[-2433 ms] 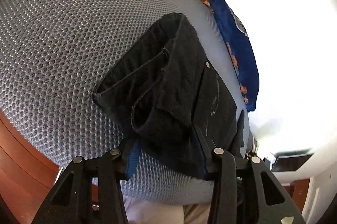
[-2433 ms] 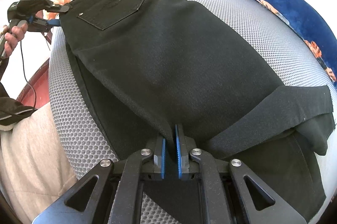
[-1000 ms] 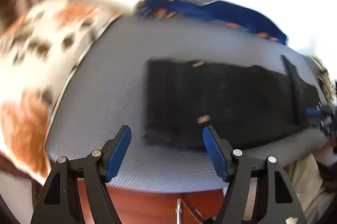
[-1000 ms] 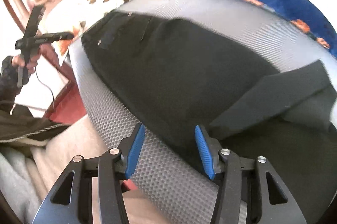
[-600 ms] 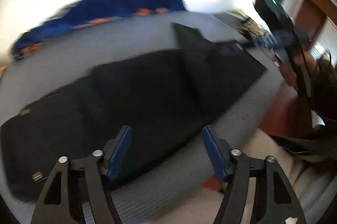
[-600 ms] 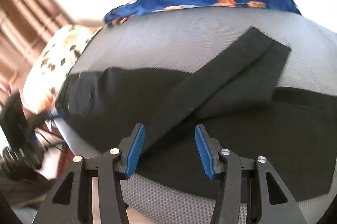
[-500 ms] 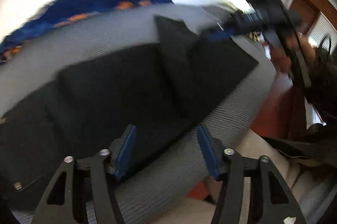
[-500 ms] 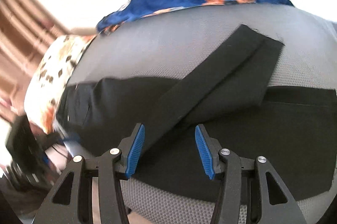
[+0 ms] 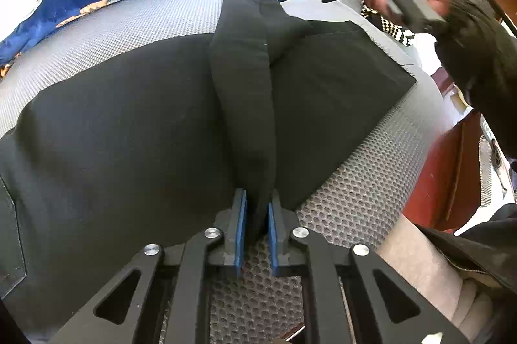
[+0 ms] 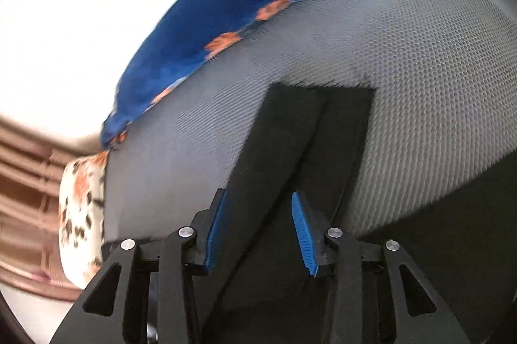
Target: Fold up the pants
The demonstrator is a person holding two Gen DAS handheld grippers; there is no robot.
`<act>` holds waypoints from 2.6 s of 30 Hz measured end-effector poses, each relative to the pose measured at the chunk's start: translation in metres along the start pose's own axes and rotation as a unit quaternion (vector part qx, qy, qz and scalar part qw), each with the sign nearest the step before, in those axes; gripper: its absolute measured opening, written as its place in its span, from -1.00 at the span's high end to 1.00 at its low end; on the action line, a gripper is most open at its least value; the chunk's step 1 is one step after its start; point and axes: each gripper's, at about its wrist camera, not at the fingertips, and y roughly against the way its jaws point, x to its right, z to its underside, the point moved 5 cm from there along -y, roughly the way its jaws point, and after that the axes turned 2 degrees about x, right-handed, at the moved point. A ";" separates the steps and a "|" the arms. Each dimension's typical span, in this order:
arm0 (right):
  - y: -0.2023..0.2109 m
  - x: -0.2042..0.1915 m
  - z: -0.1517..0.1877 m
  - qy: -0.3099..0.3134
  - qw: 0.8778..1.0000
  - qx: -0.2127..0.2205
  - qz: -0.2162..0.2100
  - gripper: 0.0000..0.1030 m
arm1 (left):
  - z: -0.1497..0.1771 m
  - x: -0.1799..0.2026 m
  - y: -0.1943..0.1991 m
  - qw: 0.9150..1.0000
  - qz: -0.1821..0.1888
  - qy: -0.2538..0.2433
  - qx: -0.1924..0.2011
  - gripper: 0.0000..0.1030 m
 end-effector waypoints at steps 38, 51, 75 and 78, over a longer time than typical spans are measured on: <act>-0.078 0.020 -0.052 -0.066 0.990 0.010 -0.125 0.61 | 0.000 -0.014 -0.003 0.999 0.010 0.047 0.001 0.85; -0.075 -0.001 -0.078 -0.066 0.990 0.028 -0.121 0.92 | 0.003 -0.015 -0.007 0.998 0.009 0.055 0.004 0.85; 0.155 0.186 0.125 -0.217 0.963 0.137 0.087 0.95 | 0.009 0.012 -0.021 0.994 -0.034 -0.104 0.014 0.85; 0.144 0.203 0.139 -0.241 0.957 0.145 0.073 0.96 | 0.009 0.014 -0.019 0.993 -0.038 -0.115 0.012 0.85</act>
